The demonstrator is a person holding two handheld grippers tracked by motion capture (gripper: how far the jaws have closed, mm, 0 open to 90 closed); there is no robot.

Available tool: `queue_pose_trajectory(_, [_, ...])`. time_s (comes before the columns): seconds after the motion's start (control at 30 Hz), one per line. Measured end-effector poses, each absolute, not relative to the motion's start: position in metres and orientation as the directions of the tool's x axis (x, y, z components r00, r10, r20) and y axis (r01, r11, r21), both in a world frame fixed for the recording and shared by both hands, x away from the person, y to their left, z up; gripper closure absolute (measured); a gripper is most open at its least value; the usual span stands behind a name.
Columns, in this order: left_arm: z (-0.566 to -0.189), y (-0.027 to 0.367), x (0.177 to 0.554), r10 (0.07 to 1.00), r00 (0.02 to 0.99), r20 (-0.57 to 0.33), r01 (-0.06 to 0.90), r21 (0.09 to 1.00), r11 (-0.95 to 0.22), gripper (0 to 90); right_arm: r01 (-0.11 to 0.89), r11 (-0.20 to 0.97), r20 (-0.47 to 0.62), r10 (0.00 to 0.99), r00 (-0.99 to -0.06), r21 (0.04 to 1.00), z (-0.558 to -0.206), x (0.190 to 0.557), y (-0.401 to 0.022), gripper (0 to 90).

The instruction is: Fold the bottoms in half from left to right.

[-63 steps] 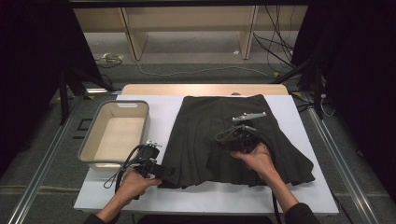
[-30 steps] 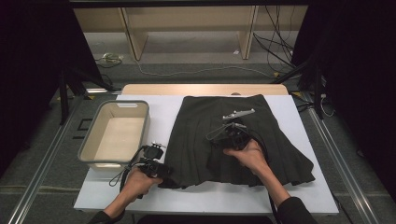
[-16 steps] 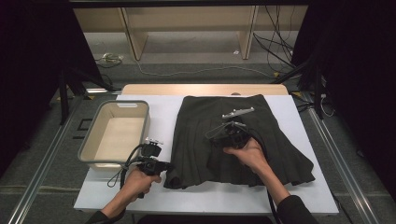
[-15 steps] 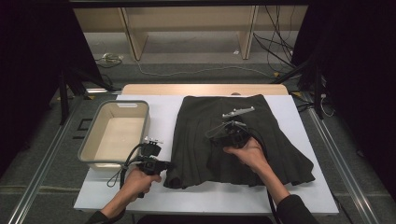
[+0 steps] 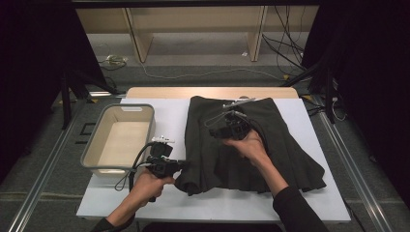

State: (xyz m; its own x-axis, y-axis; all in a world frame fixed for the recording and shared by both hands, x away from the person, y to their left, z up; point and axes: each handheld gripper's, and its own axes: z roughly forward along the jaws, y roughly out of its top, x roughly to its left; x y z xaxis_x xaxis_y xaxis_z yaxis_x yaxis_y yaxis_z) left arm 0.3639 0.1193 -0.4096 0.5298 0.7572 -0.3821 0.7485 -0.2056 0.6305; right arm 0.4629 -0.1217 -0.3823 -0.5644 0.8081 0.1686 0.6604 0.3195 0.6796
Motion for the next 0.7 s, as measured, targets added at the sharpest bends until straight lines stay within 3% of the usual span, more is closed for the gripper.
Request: queue_pose_trajectory(0.7, [-0.379, 0.079, 0.357, 0.692, 0.630, -0.353, 0.671, 0.697, -0.255, 88.4, 0.707, 0.304, 0.202, 0.821, -0.535, 0.639, -0.372, 0.502, -0.094, 25.4])
